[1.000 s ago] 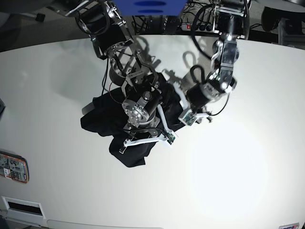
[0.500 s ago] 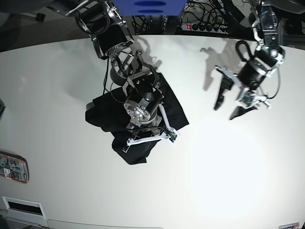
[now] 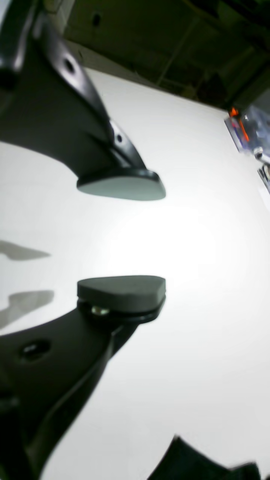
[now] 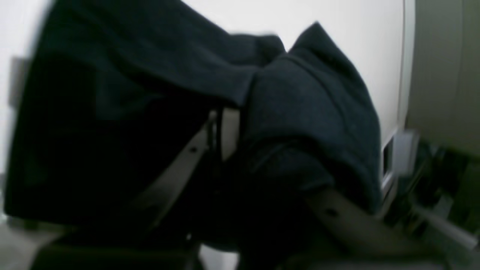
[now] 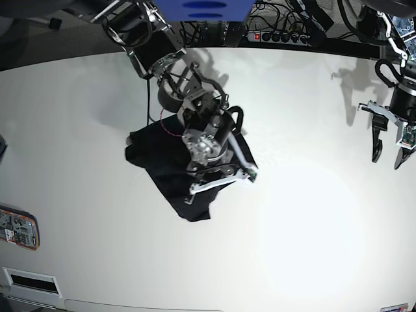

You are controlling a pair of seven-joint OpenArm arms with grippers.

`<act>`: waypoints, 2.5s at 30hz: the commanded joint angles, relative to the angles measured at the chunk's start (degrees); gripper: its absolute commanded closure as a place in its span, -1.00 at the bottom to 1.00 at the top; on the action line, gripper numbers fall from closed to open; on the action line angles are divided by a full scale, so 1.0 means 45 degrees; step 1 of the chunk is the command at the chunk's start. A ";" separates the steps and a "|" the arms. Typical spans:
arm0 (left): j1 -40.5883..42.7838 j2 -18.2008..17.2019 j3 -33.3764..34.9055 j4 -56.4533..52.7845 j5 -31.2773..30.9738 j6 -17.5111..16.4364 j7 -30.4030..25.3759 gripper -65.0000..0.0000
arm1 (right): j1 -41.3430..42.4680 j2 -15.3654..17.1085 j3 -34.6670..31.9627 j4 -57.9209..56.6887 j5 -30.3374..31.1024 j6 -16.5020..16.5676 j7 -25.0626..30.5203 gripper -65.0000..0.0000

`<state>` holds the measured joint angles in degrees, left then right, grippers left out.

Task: Fold the T-shirt properly
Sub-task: 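Carry the bundled black shirt with the right gripper toward the arm bases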

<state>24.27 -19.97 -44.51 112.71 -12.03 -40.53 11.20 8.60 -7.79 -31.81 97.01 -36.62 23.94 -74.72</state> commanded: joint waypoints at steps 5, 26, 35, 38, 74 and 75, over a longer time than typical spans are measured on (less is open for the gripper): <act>-0.0051 -0.0144 0.0153 0.0205 -0.0208 0.0119 -0.0311 0.05 | 0.0287 -0.0193 -0.1771 -0.0117 -0.1483 -0.0017 0.0243 1.00; -0.0051 -0.0144 0.0309 -0.0420 -0.0188 0.0119 -0.0311 0.05 | -0.0046 -0.0173 -0.5092 -0.2911 -0.4590 -0.1912 0.0907 1.00; -0.0070 -0.0164 0.0309 -0.0694 -0.0169 0.0119 -0.0311 0.04 | -0.0280 -0.0154 -0.5326 -0.2638 -0.4355 -0.1892 0.0985 0.89; -0.0070 -0.0164 0.0309 -0.0694 -0.0169 0.0119 -0.0311 0.04 | -0.0280 -0.0154 -0.5307 -0.2696 -0.3574 -0.1892 0.0985 0.89; -0.0227 -0.0203 0.0329 -0.0831 -0.0149 0.0119 -0.0311 0.05 | -0.0749 0.0589 -0.5287 -0.0684 0.0587 -0.2420 -0.0363 -0.29; -0.0344 -0.0203 0.0368 -0.0889 -0.0149 0.0119 -0.0311 0.05 | -0.0905 0.0823 -0.5267 -0.0293 0.0763 -0.2420 -0.0344 -0.29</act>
<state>23.31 -19.88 -42.70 107.87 -11.77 -40.51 11.25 4.45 -4.05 -55.55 95.00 -32.51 13.19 -75.53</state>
